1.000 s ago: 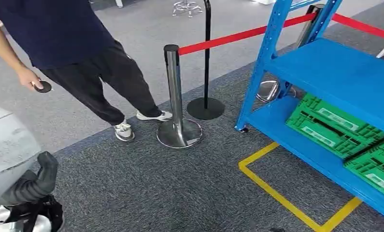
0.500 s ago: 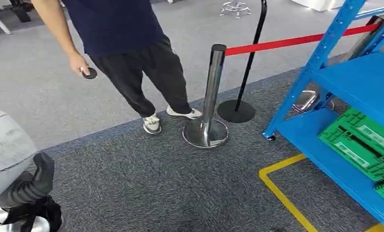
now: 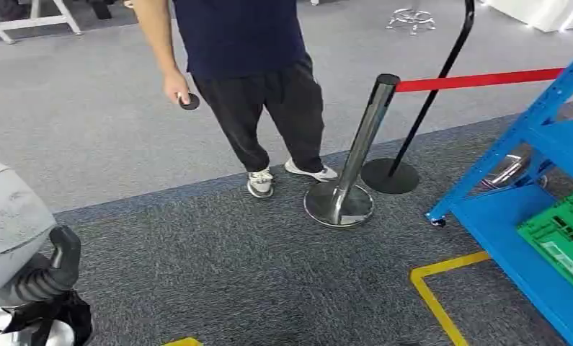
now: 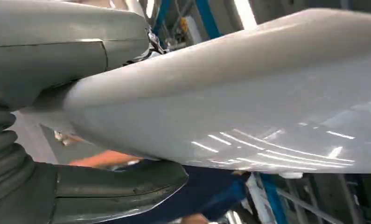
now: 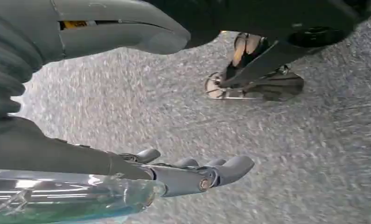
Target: Take the parts from the cabinet and place them on the table.
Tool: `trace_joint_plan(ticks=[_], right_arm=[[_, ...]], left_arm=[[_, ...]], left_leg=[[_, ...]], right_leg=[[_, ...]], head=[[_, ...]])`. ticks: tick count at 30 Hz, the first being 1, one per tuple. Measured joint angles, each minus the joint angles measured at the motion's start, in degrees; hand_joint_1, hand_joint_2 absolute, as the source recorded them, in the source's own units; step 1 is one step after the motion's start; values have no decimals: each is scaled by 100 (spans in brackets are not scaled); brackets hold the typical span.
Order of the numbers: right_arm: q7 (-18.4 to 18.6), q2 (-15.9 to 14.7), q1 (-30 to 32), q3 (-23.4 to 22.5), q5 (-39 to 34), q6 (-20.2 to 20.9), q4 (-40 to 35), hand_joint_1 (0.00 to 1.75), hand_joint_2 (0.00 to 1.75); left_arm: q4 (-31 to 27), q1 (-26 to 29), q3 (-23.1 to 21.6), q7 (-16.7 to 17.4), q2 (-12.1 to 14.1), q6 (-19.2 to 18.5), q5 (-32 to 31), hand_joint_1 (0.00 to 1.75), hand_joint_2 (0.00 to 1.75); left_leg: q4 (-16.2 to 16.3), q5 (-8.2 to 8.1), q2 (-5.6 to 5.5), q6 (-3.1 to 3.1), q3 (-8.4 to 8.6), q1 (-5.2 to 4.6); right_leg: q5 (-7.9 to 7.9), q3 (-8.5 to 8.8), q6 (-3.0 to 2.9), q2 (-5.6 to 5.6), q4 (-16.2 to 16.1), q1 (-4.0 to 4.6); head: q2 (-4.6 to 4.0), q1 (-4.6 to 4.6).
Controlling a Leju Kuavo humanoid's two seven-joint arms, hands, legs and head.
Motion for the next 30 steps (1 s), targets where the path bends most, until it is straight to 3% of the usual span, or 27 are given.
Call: trace_joint_plan(ticks=[1, 2, 3, 4, 5, 6, 7, 9, 10, 11, 13, 14, 15, 16, 19, 20, 21, 22, 23, 24, 25, 26, 27, 28, 29, 30], right_arm=[[0, 0, 25, 0, 0, 18, 2, 0, 175], [0, 2, 32, 0, 0, 18, 2, 0, 175], [0, 0, 42, 0, 0, 18, 2, 0, 175], [-2, 0, 20, 0, 0, 24, 2, 0, 175], [-4, 0, 15, 0, -2, 48, 0, 0, 175], [-11, 0, 14, 0, -2, 48, 0, 0, 175], [-15, 0, 21, 0, -2, 52, 2, 0, 175], [-15, 0, 37, 0, -2, 53, 0, 0, 175], [-15, 0, 34, 0, -2, 53, 0, 0, 175], [-15, 0, 27, 0, -2, 53, 0, 0, 175], [-22, 0, 9, 0, -2, 55, 0, 0, 175], [-24, 0, 6, 0, -2, 55, 0, 0, 175], [-26, 0, 14, 0, -2, 55, 2, 0, 175], [-24, 0, 16, 0, -4, 55, 0, 0, 175], [-29, 0, -28, 0, -2, 55, 0, 0, 175], [-28, 0, -33, 0, -2, 55, 0, 0, 175], [-37, 0, -33, 0, -4, 57, 0, 0, 175], [-37, 2, -25, 0, -4, 57, 0, 0, 175], [-35, 2, -14, 2, -4, 68, 2, 0, 175], [-35, 2, 2, 2, -4, 68, 2, 0, 175], [-35, 0, 16, 0, -4, 68, 2, 0, 175], [-35, 0, 21, 0, -4, 66, 2, 0, 175], [-35, 0, 19, 0, -4, 66, 2, 0, 175], [-35, 0, 15, 0, -4, 66, 2, 0, 175], [-37, 0, 12, 0, -4, 64, 2, 0, 175], [-35, 0, 17, 2, -4, 66, 2, 0, 175]], left_arm=[[0, 1, 0, 0, -2, -2, -2, 175, 175], [0, 1, 0, -2, -2, -2, -4, 175, 175], [0, 7, 0, -2, -2, -2, -4, 175, 175], [0, -2, 0, 0, 0, -2, -4, 175, 175], [-13, 18, 0, 0, 0, 0, -22, 175, 175], [-13, -8, -2, 0, 0, 0, -22, 175, 175], [-13, -19, -4, 0, -6, 0, -22, 175, 175], [-13, -3, -7, 0, -7, 0, -20, 175, 175], [-13, -1, -7, 0, -7, 0, -20, 175, 175], [-13, -2, -7, 0, -7, 0, -19, 175, 175], [-13, -2, -7, 0, -7, 0, -20, 175, 175], [-15, -6, -7, 0, -7, 0, -22, 175, 175], [-20, -24, -7, 0, -9, 0, -22, 175, 175], [-20, -27, -9, 0, -7, -2, -20, 175, 175], [-26, 0, 7, 0, 9, 0, -19, 175, 175], [-39, 10, 4, 0, 0, 0, -22, 175, 175], [-48, -13, 7, -2, 0, 0, -22, 175, 175], [-48, -20, 7, -2, -4, 0, -22, 175, 175], [-48, -15, 7, 0, -7, 0, -22, 175, 175], [-48, -12, 7, 0, -4, 0, -20, 175, 175], [-48, -8, 7, 0, -5, -2, -20, 175, 175], [-46, -7, 7, -2, -4, -2, -20, 175, 175], [-46, -7, 7, 0, -4, -2, -20, 175, 175], [-48, -8, 7, -2, -4, -2, -20, 175, 175], [-48, -9, 7, 0, -7, -2, -20, 175, 175], [-46, -18, 7, -2, -4, -2, -18, 175, 175]], left_leg=[[1, -3, -166, 30, -4, 0], [3, -3, -202, 30, -3, -1], [3, -3, -330, 30, 2, -3], [115, -42, -731, -87, -24, -3], [224, -79, -576, -220, -166, 16], [544, -277, -338, -247, -324, 11], [997, -502, -243, -265, -555, 22], [1897, -825, -192, -282, -1019, 44], [1993, -788, -190, -288, -1089, 47], [1821, -615, -184, -284, -1006, 48], [911, -137, -68, -258, -512, 44], [438, 19, 190, -231, -228, 30], [163, -26, 382, -243, -84, -19], [180, -33, 284, -180, -98, -14], [104, -24, 51, -75, -92, -26], [80, 1, -3, -43, -65, 14], [76, 4, -56, -14, -62, 28], [76, 2, -117, -1, -64, 37], [77, -4, -193, 15, -64, 35], [80, -7, -273, 18, -65, 32], [81, -7, -371, 18, -58, 31], [82, -7, -451, 17, -51, 32], [85, -8, -542, 14, -38, 38], [87, -13, -629, -3, -20, 47], [95, -20, -702, -27, -11, 58], [131, -31, -771, -78, -38, 27]], right_leg=[[-424, -479, 21, 183, 980, -1], [-463, -553, 25, 192, 1116, -1], [-464, -718, 35, 201, 1347, -1], [414, 1, 65, 787, -412, -120], [452, 44, -140, 448, -410, -84], [448, 52, -183, 375, -415, -70], [437, 52, -199, 293, -414, -57], [420, 53, -222, 105, -414, -40], [413, 58, -228, 12, -414, -36], [399, 70, -224, -75, -414, -35], [364, 120, -201, -221, -414, -35], [340, 156, -173, -281, -414, -30], [283, 149, -128, -335, -378, 29], [272, 126, -108, -389, -403, 28], [242, 290, -6, -605, -462, 19], [190, 238, 30, -342, -397, -9], [35, 123, 40, -11, -138, -18], [-149, -80, 50, 122, 260, -23], [-377, -371, 64, 188, 814, -25], [-507, -617, 71, 199, 1246, -23], [-471, -752, 75, 201, 1408, -24], [-302, -747, 71, 203, 1287, -24], [-45, -628, 66, 215, 947, -32], [274, -395, 57, 284, 392, -45], [496, -189, 61, 441, -72, -66], [482, -83, 61, 733, -336, -93]], head=[[0, 20], [0, 24], [0, 17], [0, 28], [0, -5], [0, -51], [0, -44], [0, -48], [0, -48], [0, -48], [0, -48], [0, -50], [0, -55], [0, -26], [0, -37], [0, -20], [0, 15], [0, 39], [0, 39], [0, 41], [0, 41], [0, 41], [0, 44], [0, 41], [0, 44], [0, 46]])
